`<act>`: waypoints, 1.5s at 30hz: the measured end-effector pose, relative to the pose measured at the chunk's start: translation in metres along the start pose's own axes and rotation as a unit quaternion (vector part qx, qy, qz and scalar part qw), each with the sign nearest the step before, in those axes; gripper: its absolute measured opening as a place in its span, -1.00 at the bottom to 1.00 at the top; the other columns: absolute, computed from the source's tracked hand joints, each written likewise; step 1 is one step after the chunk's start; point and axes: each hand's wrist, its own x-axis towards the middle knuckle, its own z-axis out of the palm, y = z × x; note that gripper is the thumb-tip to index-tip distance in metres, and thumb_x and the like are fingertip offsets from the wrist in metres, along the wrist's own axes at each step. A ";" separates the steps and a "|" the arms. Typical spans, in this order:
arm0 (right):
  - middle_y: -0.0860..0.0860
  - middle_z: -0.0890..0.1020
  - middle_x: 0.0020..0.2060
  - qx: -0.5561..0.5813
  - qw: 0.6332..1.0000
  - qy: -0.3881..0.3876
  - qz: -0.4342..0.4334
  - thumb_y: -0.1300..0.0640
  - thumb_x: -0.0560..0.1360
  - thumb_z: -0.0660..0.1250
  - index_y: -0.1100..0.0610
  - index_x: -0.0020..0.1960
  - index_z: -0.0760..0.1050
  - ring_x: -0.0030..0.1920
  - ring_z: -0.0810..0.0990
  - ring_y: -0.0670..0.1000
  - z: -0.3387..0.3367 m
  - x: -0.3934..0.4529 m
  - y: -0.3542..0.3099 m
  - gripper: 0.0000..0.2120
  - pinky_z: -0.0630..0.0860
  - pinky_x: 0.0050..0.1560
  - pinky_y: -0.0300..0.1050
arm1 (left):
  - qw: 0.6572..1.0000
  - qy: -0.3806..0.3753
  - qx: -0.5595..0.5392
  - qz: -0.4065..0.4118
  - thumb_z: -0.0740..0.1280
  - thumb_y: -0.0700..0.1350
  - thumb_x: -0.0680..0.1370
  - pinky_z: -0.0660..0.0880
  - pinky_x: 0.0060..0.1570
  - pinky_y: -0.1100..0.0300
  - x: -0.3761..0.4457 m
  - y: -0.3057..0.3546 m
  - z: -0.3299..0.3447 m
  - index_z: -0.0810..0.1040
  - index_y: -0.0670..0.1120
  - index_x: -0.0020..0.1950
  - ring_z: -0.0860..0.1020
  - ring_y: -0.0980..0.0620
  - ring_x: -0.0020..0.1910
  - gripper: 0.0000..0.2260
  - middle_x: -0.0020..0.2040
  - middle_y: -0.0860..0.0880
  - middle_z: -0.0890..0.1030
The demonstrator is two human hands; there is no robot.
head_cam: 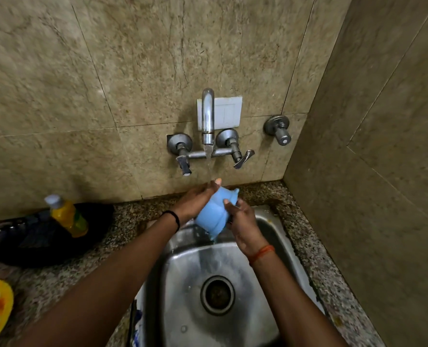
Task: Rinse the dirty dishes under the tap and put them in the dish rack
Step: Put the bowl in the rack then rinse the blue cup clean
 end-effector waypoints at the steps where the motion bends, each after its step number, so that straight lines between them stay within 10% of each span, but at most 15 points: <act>1: 0.19 0.62 0.12 -0.076 0.997 0.005 -0.020 0.19 0.57 0.29 0.21 0.28 0.46 0.04 0.63 0.13 0.003 -0.002 0.001 -0.71 0.64 -0.07 0.04 | 0.999 -0.010 -0.041 -0.026 0.22 0.35 0.48 0.56 -0.05 0.09 -0.002 0.001 0.001 0.59 0.04 0.14 0.65 0.04 -0.13 -0.54 -0.02 -0.01 0.69; 8: 0.12 0.61 0.15 -0.181 0.974 -0.044 -0.133 0.19 0.54 0.35 0.16 0.27 0.48 0.12 0.61 0.09 0.000 -0.017 0.002 -0.69 0.61 -0.03 -0.08 | 0.956 -0.072 -0.219 -0.179 0.38 0.40 0.28 0.51 0.01 -0.27 -0.003 -0.018 -0.002 0.55 0.00 0.24 0.55 -0.24 0.14 -0.32 0.18 -0.22 0.58; 13: 0.09 0.63 0.14 -0.203 0.970 -0.081 -0.108 0.14 0.55 0.33 0.10 0.22 0.54 0.14 0.61 0.08 0.001 -0.017 -0.007 -0.75 0.61 0.08 0.02 | 0.911 -0.045 -0.372 -0.171 0.33 0.22 0.43 0.50 0.10 -0.18 -0.005 -0.029 0.009 0.59 -0.09 0.07 0.58 -0.17 -0.08 -0.58 -0.04 -0.20 0.61; 23: 0.14 0.54 0.30 -0.184 0.967 0.130 -0.116 0.09 0.54 0.36 0.21 0.44 0.31 0.28 0.53 0.10 0.005 0.037 -0.072 -0.47 0.46 0.32 0.06 | 0.925 -0.029 -0.343 -0.162 0.36 0.21 0.44 0.41 0.24 -0.22 0.000 -0.027 0.011 0.53 -0.01 0.11 0.55 -0.18 0.00 -0.63 -0.02 -0.17 0.59; 28: 0.06 0.70 -0.21 -0.309 0.926 0.157 -0.149 0.01 0.43 0.38 0.13 -0.15 0.55 -0.12 0.69 0.10 0.009 0.074 -0.081 -0.83 0.62 0.00 0.16 | 0.910 -0.038 -0.386 -0.147 0.34 0.22 0.39 0.49 -0.01 -0.06 -0.002 -0.031 0.009 0.52 -0.02 0.14 0.55 -0.18 -0.05 -0.56 0.00 -0.18 0.59; 37: 0.19 0.64 0.02 -0.615 0.703 0.224 -0.278 0.00 0.58 0.23 0.14 0.22 0.45 0.05 0.60 0.22 0.018 0.043 -0.077 -0.71 0.49 -0.01 0.01 | 0.889 -0.082 -0.427 -0.146 0.38 0.25 0.36 0.47 0.05 -0.13 -0.011 -0.040 0.004 0.57 -0.04 0.17 0.54 -0.23 0.04 -0.49 0.07 -0.21 0.60; 45: 0.20 0.63 0.04 -0.583 0.743 0.201 -0.260 0.01 0.58 0.24 0.09 0.30 0.43 0.06 0.61 0.24 0.016 0.038 -0.079 -0.68 0.50 0.02 0.03 | 0.883 -0.089 -0.437 -0.148 0.42 0.27 0.33 0.51 -0.02 -0.11 -0.019 -0.041 0.006 0.52 0.00 0.29 0.57 -0.23 0.02 -0.39 0.14 -0.21 0.58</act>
